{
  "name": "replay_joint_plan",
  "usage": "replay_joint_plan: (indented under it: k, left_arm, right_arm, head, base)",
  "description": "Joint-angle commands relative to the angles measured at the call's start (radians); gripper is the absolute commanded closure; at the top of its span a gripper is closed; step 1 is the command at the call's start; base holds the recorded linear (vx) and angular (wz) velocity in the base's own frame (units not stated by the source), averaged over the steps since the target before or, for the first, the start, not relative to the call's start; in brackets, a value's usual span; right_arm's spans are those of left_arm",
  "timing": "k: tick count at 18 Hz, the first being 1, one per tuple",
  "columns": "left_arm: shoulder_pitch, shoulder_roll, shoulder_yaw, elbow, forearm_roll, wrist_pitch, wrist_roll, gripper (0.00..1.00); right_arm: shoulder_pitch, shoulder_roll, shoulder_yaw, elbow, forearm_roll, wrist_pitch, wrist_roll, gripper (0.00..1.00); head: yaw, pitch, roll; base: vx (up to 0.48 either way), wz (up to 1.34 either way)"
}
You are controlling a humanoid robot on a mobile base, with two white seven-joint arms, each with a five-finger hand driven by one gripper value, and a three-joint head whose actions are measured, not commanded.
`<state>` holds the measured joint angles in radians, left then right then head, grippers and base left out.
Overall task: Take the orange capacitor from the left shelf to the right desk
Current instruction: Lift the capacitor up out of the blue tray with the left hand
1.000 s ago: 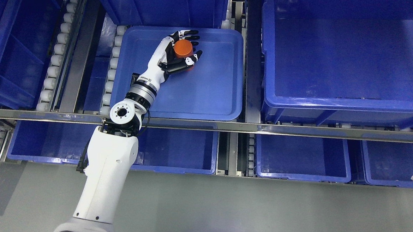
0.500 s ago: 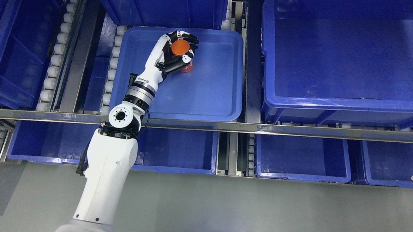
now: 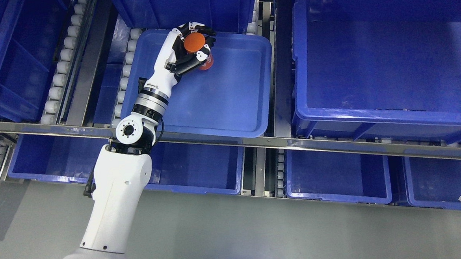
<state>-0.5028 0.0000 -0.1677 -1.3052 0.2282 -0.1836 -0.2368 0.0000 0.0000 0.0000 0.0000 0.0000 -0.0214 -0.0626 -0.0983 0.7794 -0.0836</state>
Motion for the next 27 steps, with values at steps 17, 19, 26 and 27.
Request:
replay_joint_plan:
  k: [17,19,26,27]
  left_arm:
    - [0.162,0.017,0.028,-0.41,0.063,-0.112,0.002,0.99]
    - [0.164,0.017,0.028,-0.411,0.063,-0.115,0.001,0.99]
    - [0.182,0.017,0.034,-0.411,0.065,-0.135,-0.001,0.99]
    - [0.182,0.017,0.036,-0.411,0.065,-0.139,-0.001,0.99]
  right_arm:
    - [0.003,-0.017,-0.017,-0.017,0.003,0.0,0.0,0.0]
    - [0.003,-0.017,-0.017,-0.017,0.003,0.0,0.0,0.0]
    - [0.002,-0.017,-0.017,-0.017,0.003,0.0,0.0,0.0]
    - [0.003,-0.017,-0.017,-0.017,0.003,0.0,0.0,0.0]
  head:
    - [0.0,0.0,0.0]
    - [0.0,0.0,0.0]
    - [0.0,0.0,0.0]
    - [0.0,0.0,0.0]
  base:
    - [0.0,0.0]
    - [-0.014,0.0]
    - [-0.097,0.05]
    - [-0.188,0.1]
